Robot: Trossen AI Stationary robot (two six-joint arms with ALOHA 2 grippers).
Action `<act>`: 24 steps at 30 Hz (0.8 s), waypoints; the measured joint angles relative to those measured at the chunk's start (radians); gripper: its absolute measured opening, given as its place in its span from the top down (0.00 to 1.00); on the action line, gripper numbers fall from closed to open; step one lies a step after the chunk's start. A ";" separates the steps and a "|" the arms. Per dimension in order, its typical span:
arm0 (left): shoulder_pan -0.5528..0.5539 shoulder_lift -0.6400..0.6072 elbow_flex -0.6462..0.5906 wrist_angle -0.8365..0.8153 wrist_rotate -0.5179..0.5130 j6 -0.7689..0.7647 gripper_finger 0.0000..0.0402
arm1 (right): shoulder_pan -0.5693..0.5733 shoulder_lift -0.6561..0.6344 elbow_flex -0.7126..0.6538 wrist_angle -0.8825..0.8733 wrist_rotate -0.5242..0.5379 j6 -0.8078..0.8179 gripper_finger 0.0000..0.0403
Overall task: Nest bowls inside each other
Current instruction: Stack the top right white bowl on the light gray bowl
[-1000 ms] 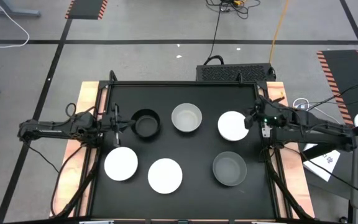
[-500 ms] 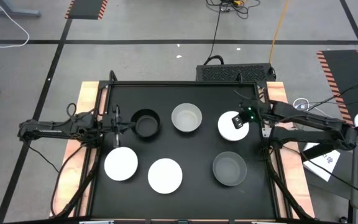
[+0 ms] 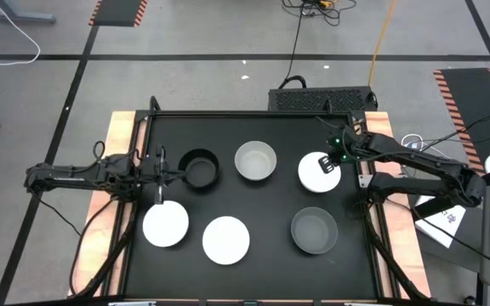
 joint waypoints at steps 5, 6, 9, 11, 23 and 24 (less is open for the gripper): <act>0.000 0.000 0.000 0.000 0.000 0.003 0.99 | -0.002 -0.001 0.000 0.039 -0.094 -0.039 0.95; 0.000 0.000 0.000 -0.002 0.000 0.003 0.99 | -0.001 -0.001 0.000 0.049 -0.098 -0.042 0.94; 0.000 0.000 0.000 -0.009 0.000 0.004 0.99 | -0.002 -0.001 0.000 0.065 -0.097 -0.046 0.88; 0.000 0.000 0.000 -0.013 0.000 0.005 0.99 | -0.002 -0.001 0.000 0.066 -0.097 -0.050 0.81; 0.000 0.000 0.000 -0.019 0.000 0.007 0.99 | -0.026 0.002 0.000 0.016 -0.098 -0.049 0.33; 0.000 0.000 0.000 -0.020 0.000 0.010 0.99 | -0.035 0.002 0.000 0.005 -0.097 -0.049 0.31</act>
